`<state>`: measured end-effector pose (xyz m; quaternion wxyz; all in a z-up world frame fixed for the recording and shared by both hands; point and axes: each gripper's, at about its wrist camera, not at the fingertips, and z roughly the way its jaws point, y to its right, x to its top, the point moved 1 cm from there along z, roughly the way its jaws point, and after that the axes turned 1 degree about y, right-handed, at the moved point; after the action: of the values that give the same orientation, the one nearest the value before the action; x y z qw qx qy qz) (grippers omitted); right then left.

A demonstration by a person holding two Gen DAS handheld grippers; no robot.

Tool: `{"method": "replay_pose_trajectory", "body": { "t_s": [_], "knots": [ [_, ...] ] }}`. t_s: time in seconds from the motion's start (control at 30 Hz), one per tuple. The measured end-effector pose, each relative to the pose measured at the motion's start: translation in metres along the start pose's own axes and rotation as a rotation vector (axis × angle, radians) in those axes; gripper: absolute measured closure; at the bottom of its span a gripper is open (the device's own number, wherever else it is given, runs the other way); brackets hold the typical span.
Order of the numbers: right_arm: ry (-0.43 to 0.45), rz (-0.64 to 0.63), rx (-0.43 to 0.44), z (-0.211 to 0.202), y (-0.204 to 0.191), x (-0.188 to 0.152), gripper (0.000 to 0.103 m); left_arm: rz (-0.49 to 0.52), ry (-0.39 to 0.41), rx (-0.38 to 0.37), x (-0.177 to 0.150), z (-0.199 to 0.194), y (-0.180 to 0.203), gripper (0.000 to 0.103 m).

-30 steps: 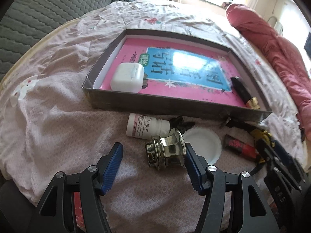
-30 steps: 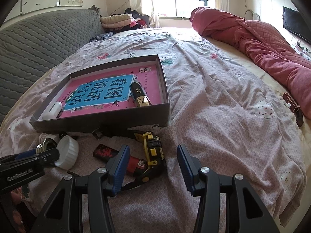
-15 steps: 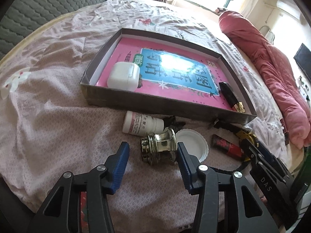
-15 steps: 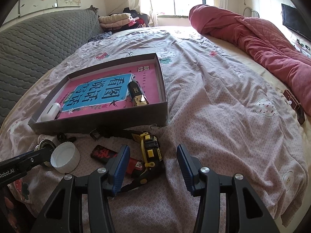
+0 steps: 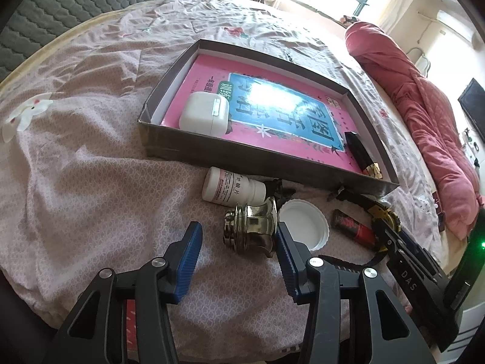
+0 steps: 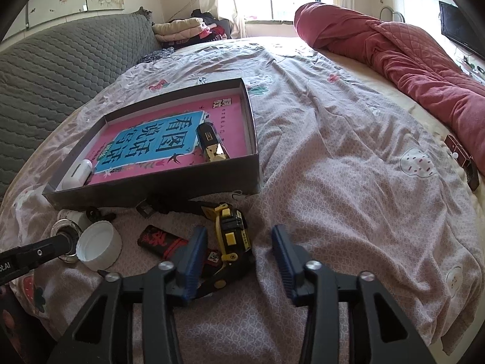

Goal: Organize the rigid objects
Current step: 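Close the left tool on the chrome cylinder while the right closes on the tape measure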

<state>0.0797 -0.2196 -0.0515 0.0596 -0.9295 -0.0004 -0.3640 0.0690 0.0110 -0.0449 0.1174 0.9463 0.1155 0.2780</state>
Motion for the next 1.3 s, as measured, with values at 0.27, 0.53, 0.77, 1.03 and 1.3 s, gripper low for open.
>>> {"method": "replay_pose_trajectory", "body": {
  "t_s": [0.27, 0.53, 0.77, 1.03, 1.3],
  "knots": [
    [0.006, -0.057, -0.019, 0.002, -0.007, -0.001, 0.077, -0.002, -0.002, -0.008, 0.0, 0.001, -0.001, 0.054],
    [0.022, -0.044, -0.005, 0.0, -0.003, 0.001, 0.083, 0.012, -0.023, -0.013, -0.002, 0.007, 0.003, 0.068],
    [0.055, -0.011, 0.027, -0.01, 0.005, 0.005, 0.083, 0.027, -0.028, -0.026, -0.002, 0.009, 0.004, 0.069],
    [0.085, 0.0, 0.045, -0.019, 0.007, 0.006, 0.083, 0.031, -0.012, -0.029, -0.001, 0.002, 0.003, 0.069],
    [0.118, -0.015, 0.06, -0.029, 0.002, 0.007, 0.083, 0.043, 0.028, -0.025, 0.004, -0.013, 0.002, 0.069]
  ]
}}
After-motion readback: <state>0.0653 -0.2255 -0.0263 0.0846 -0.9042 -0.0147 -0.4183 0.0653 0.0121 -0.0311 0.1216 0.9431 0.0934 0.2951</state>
